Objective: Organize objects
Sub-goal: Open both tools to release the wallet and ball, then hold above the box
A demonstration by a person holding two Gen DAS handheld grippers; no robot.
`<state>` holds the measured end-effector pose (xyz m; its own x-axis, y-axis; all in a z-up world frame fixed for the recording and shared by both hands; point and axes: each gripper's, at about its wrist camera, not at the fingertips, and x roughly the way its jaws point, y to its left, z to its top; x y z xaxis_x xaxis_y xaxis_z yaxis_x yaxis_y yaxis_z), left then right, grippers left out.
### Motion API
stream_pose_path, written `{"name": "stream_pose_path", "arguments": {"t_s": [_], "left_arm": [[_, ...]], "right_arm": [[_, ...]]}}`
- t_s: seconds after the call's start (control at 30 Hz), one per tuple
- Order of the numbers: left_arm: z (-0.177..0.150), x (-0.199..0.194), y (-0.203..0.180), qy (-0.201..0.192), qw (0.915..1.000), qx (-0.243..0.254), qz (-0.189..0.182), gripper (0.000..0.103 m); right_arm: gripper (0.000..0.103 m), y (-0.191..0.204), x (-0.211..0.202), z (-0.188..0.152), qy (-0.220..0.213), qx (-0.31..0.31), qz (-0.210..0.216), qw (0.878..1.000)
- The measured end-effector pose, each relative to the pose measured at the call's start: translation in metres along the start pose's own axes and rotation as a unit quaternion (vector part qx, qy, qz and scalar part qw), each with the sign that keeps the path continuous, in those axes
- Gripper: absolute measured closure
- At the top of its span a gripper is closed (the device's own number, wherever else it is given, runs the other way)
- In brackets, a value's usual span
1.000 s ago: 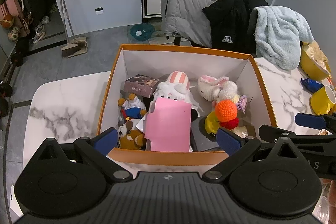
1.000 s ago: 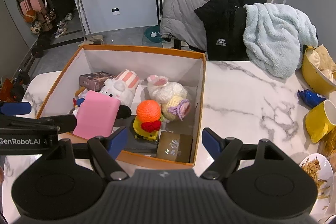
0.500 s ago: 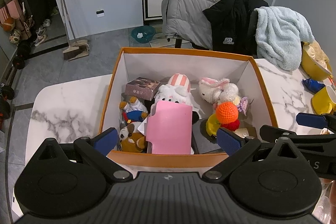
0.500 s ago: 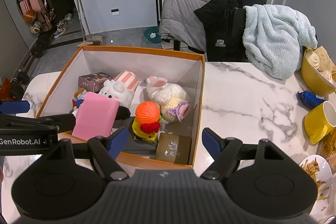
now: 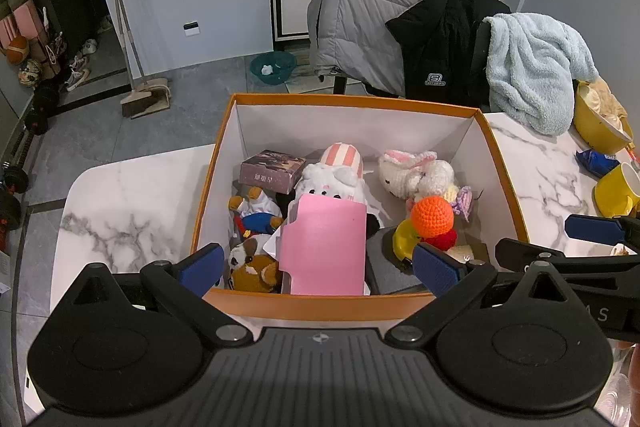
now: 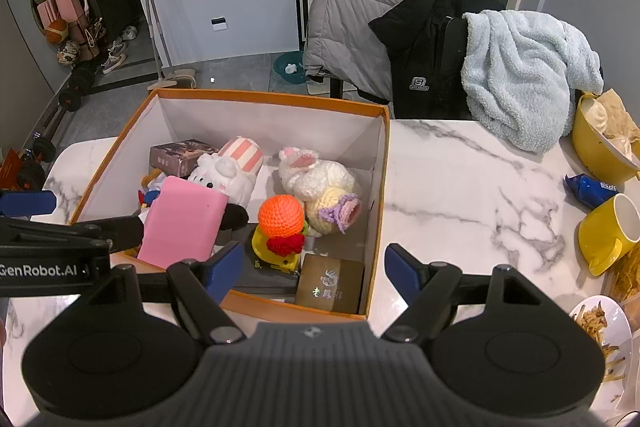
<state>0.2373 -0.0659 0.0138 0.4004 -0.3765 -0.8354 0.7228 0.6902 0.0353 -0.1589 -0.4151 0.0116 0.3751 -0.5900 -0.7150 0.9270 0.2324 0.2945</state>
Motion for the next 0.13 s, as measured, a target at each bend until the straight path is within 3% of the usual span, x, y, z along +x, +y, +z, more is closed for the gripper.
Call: {"name": "stream_pose_path", "arguments": {"t_s": [0.13], "left_arm": [[0.0002, -0.0014, -0.0008, -0.002, 1.0, 0.004, 0.004, 0.0]], "right_arm": [[0.024, 0.0008, -0.0009, -0.0006, 0.001, -0.001, 0.0, 1.0]]}}
